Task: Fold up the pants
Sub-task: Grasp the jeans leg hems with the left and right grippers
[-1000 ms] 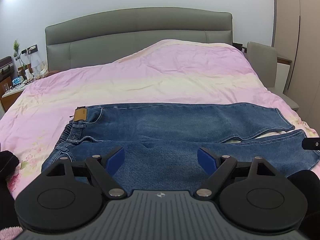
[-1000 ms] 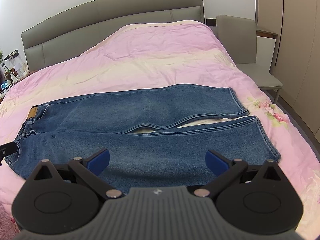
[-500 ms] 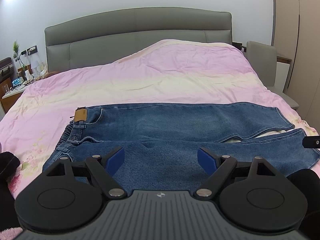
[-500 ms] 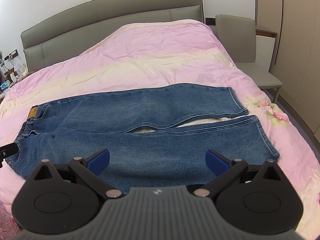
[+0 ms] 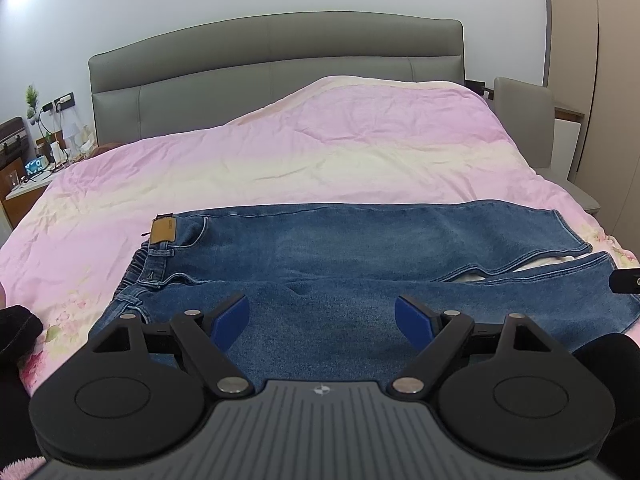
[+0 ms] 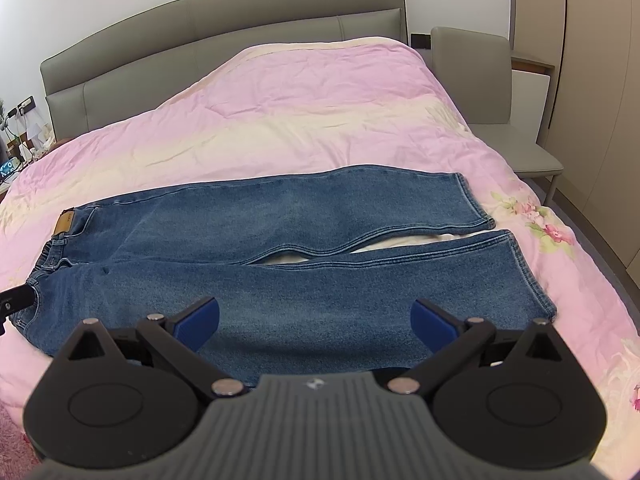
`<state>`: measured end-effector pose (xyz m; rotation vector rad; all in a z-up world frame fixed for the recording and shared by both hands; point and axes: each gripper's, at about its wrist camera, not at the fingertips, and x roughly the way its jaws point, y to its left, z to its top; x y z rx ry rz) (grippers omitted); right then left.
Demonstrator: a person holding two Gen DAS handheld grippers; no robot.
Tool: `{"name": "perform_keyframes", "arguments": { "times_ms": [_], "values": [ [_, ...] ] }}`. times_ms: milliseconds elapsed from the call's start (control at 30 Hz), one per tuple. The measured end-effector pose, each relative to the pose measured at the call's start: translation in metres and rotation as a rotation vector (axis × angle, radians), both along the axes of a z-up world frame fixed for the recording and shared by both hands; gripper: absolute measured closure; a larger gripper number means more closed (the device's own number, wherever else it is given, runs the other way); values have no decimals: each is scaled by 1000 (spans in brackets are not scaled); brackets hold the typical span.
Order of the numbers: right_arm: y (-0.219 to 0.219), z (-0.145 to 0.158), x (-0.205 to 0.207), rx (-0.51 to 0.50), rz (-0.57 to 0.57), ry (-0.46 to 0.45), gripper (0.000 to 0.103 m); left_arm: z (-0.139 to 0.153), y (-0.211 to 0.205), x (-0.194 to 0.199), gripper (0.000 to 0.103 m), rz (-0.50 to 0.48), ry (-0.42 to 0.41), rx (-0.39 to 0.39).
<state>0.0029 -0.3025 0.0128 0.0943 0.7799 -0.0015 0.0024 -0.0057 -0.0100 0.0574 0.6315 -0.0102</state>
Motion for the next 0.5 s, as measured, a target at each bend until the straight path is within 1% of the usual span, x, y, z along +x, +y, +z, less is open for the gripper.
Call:
{"name": "perform_keyframes", "arguments": {
  "times_ms": [100,233,400,500],
  "values": [
    [-2,-2,1,-14,9,6,5,-2,2,2,6,-14,8,21],
    [-16,-7,3,-26,21,7,5,-10,11,5,6,-50,30,78],
    [-41,-15,10,-54,30,18,5,-25,26,7,6,-101,66,188],
    [-59,-22,18,-75,34,33,6,-41,35,10,6,-144,118,243]
  ]
}}
